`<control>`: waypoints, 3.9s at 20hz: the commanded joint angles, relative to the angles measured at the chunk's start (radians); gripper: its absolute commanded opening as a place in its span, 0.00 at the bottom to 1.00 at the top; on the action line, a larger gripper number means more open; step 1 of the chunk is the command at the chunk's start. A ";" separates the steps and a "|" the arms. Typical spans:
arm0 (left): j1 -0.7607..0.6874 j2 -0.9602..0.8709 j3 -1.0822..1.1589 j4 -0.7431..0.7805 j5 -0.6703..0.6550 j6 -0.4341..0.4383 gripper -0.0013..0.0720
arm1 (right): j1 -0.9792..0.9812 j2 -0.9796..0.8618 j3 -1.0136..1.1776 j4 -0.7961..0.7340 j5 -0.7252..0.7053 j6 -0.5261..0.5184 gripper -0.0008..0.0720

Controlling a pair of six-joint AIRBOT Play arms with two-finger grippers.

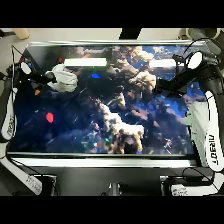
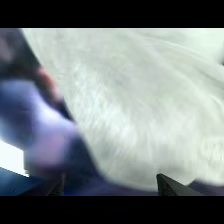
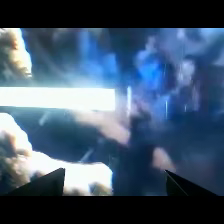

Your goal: Fold the shirts.

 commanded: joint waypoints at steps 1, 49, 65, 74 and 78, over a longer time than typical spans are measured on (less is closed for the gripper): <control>0.034 -0.128 0.064 -0.160 0.098 0.011 0.93 | 0.001 0.000 0.000 0.002 -0.027 -0.024 0.92; -0.780 1.067 -0.264 0.563 -0.070 -0.026 0.05 | -0.004 0.825 -0.173 0.004 -0.243 -0.151 0.05; -0.790 0.913 -0.725 0.528 -0.145 -0.052 0.05 | -0.003 0.712 -0.450 -0.143 0.127 0.012 0.06; -0.573 0.477 -0.466 0.315 -0.276 0.174 1.00 | -0.012 0.399 -0.534 0.119 -0.340 -0.026 0.85; -0.346 0.660 -0.608 0.133 -0.321 0.216 1.00 | -0.242 0.407 -0.499 0.080 0.071 -0.169 0.83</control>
